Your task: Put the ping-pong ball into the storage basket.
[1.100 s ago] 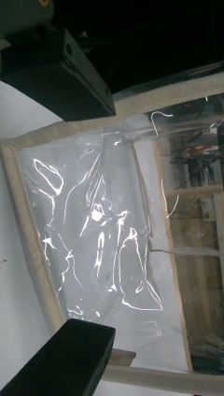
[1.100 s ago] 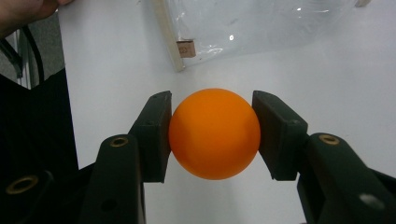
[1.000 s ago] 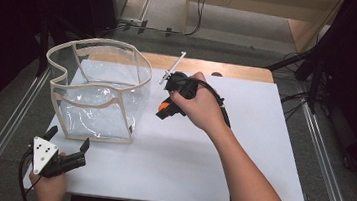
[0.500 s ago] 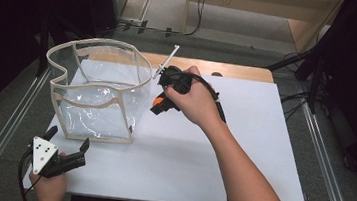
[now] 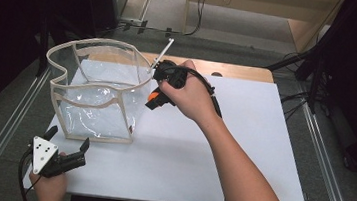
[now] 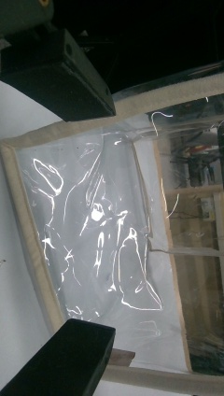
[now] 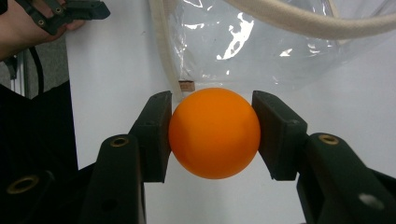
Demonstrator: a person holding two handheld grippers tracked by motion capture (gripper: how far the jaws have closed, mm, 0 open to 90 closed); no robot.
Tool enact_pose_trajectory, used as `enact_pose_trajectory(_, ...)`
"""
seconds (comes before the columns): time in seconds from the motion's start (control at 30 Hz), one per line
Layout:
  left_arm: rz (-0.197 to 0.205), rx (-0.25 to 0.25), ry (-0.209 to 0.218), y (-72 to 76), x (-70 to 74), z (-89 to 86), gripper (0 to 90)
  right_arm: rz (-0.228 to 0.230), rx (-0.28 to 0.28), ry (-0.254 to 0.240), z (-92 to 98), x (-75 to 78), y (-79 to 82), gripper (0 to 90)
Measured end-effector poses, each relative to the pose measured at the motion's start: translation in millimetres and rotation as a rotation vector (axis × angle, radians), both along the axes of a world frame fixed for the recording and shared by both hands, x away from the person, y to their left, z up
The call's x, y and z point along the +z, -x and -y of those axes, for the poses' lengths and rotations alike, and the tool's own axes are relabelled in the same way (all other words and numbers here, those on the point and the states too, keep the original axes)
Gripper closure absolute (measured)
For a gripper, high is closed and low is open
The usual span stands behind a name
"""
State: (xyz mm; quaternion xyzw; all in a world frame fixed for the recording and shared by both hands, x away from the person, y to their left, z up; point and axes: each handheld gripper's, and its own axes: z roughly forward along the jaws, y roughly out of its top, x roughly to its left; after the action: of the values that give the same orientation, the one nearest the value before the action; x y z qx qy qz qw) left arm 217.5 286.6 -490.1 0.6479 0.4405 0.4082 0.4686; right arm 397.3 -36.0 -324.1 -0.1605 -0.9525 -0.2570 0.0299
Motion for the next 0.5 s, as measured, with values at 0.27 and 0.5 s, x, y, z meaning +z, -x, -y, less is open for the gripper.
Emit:
enact_pose_trajectory(0.27,0.0,0.0,-0.006,-0.6,-0.2,0.4,0.0,0.002,0.001,0.005,-4.8,5.1,-1.1,48.3)
enact_pose_trajectory(0.5,0.0,0.0,-0.006,-0.2,-0.1,0.5,0.0,0.016,0.009,-0.001,-8.5,15.0,-1.5,48.3)
